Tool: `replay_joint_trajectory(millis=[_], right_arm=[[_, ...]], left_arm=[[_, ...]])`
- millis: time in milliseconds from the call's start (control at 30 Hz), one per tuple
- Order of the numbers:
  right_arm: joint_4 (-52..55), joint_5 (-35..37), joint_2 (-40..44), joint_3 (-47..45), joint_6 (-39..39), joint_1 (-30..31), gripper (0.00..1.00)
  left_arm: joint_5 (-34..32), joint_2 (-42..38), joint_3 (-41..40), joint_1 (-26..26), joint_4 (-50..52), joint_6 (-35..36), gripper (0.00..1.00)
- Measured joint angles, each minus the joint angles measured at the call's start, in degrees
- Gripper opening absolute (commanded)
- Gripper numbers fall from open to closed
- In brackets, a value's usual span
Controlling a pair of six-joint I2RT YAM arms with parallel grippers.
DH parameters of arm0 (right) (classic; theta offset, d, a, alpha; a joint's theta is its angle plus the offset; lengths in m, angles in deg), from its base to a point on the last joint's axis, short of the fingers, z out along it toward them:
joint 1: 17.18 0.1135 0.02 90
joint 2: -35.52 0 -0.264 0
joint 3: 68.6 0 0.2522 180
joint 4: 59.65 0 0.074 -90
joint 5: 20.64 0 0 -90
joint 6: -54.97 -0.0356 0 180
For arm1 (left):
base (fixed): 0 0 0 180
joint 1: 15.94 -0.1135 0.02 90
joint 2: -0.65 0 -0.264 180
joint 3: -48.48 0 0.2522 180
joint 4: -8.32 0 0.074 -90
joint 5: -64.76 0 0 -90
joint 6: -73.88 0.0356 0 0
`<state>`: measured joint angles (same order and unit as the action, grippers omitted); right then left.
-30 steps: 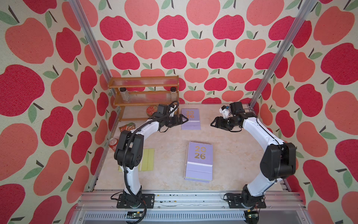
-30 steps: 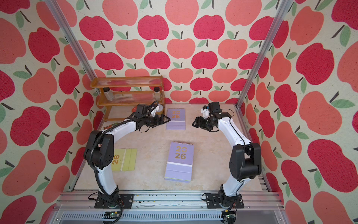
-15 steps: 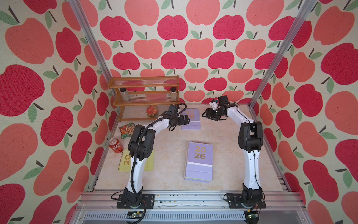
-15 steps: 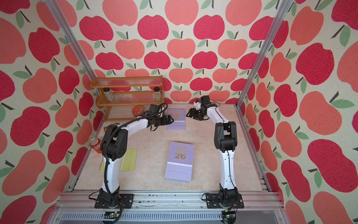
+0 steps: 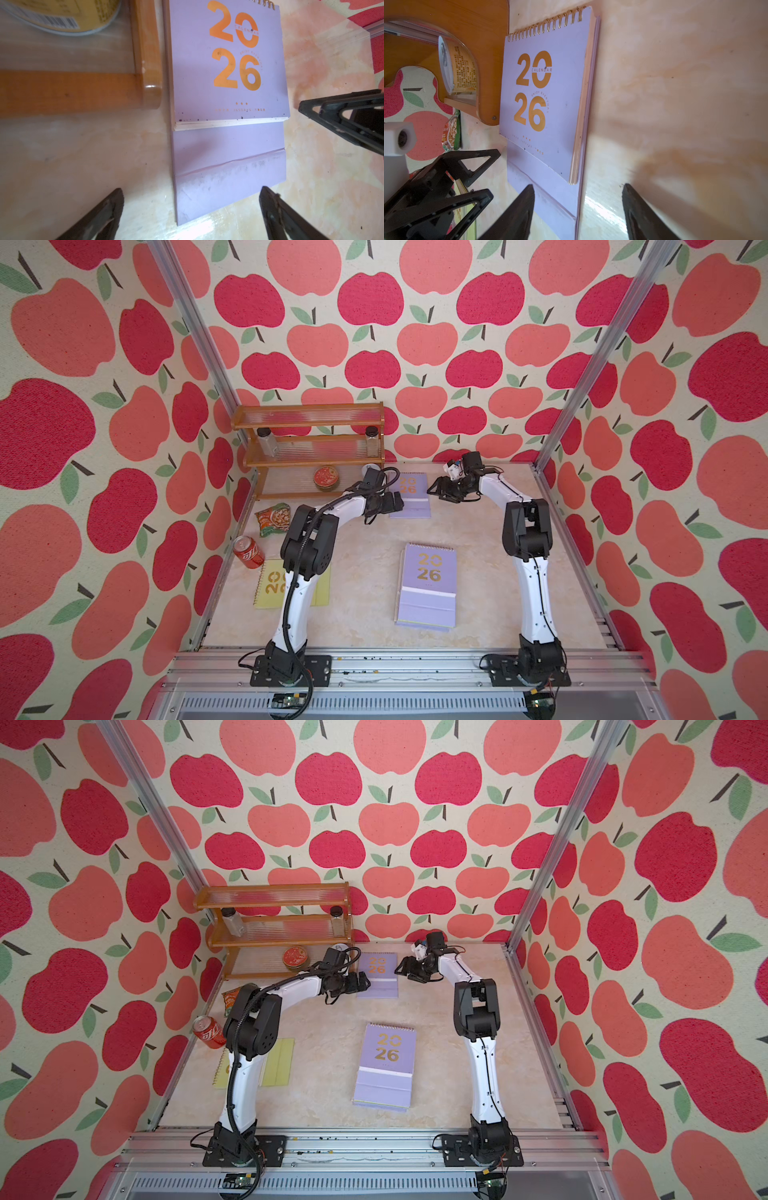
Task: Stack the calendars
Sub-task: Pick up the calendar at the center of the board.
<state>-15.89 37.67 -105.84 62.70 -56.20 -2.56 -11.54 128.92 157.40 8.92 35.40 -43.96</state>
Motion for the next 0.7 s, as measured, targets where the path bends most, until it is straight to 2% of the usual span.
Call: replay_joint_trajectory(millis=[200, 700], right_arm=[[-2.6, -1.6, -1.07, 0.0, -1.44, 0.72, 0.69], [-7.23, -5.79, -2.62, 0.0, -3.43, 1.55, 0.68]], left_arm=[[0.39, 0.0, -0.66, -0.2, -3.87, -1.75, 1.0], [6.01, 2.97, -0.61, -1.01, -13.31, -9.01, 1.0]])
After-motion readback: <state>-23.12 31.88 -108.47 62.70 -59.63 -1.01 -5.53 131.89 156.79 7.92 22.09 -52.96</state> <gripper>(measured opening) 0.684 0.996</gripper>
